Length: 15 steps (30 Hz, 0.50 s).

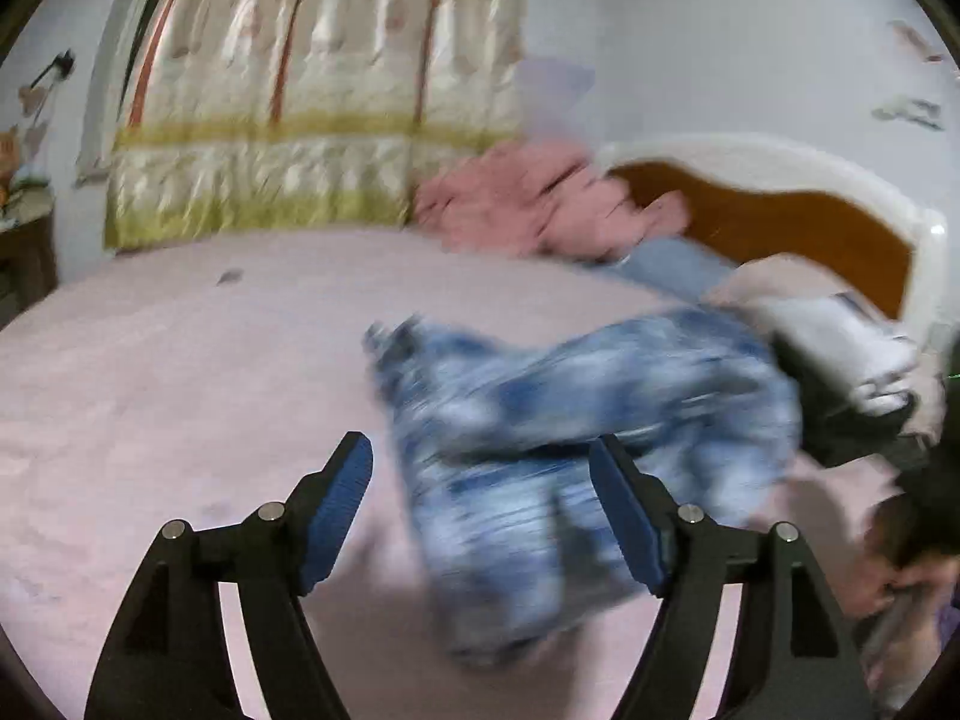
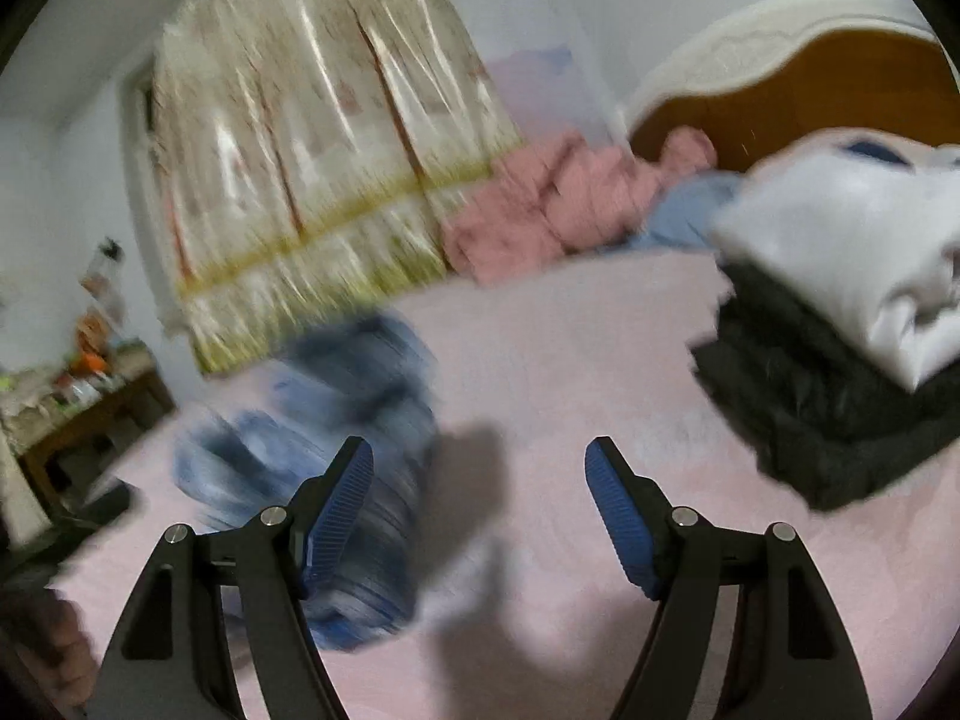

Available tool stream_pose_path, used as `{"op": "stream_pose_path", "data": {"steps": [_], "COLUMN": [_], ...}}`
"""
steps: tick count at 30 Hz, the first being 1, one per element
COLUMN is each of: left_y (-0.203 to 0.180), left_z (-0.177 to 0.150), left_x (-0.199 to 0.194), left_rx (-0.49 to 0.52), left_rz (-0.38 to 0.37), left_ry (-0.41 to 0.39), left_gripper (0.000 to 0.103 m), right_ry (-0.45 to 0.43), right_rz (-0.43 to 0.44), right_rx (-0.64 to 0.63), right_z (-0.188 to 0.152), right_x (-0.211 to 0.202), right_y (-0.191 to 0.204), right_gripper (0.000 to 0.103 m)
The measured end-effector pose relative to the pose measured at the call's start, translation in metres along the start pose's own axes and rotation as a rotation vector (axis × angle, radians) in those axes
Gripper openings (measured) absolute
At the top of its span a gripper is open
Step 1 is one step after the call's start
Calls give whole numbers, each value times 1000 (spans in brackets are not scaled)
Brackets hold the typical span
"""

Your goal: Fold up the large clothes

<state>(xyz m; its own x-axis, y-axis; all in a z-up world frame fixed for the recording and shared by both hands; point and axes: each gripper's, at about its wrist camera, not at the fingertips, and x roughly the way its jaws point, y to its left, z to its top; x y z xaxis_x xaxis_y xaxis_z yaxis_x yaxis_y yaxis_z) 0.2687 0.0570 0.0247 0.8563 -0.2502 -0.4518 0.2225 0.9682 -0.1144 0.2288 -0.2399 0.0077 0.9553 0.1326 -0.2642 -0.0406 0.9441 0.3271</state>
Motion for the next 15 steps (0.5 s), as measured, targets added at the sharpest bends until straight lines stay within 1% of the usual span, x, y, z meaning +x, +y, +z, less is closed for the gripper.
{"op": "stream_pose_path", "data": {"steps": [1,2,3,4,5,6,7,10,11,12,13,14,15], "left_y": [7,13,16,19,20,18,19,20,18,15,13,11,13], "left_z": [-1,-4,-8,-12,-15,-19,-20,-21,-22,-27,-27,-27,-26], "left_x": [9,18,26,33,39,41,41,41,42,41,43,44,44], "left_rx": [-20,-36,-47,-57,-60,-62,-70,-83,-77,-68,-60,-55,-55], "left_rz": [8,1,-13,-32,-47,-58,-70,-77,-74,-68,-61,-55,-54], "left_ry": [35,72,97,121,137,143,143,143,151,153,154,152,150], "left_gripper": [73,72,72,71,71,71,71,71,71,71,71,71,71], "right_ry": [-24,-21,20,87,178,233,279,413,462,479,473,436,386], "right_rz": [35,81,140,201,266,291,291,335,290,224,196,179,143], "right_rx": [-35,-86,-143,-193,-247,-288,-336,-446,-478,-506,-526,-543,-513], "right_z": [7,14,21,26,29,30,30,24,20,18,20,25,35], "right_x": [-6,-9,-7,0,10,18,27,59,75,89,99,107,111], "right_y": [6,15,26,36,49,59,72,99,106,112,113,115,111], "right_gripper": [75,75,75,75,75,75,75,75,75,67,45,30,8]}}
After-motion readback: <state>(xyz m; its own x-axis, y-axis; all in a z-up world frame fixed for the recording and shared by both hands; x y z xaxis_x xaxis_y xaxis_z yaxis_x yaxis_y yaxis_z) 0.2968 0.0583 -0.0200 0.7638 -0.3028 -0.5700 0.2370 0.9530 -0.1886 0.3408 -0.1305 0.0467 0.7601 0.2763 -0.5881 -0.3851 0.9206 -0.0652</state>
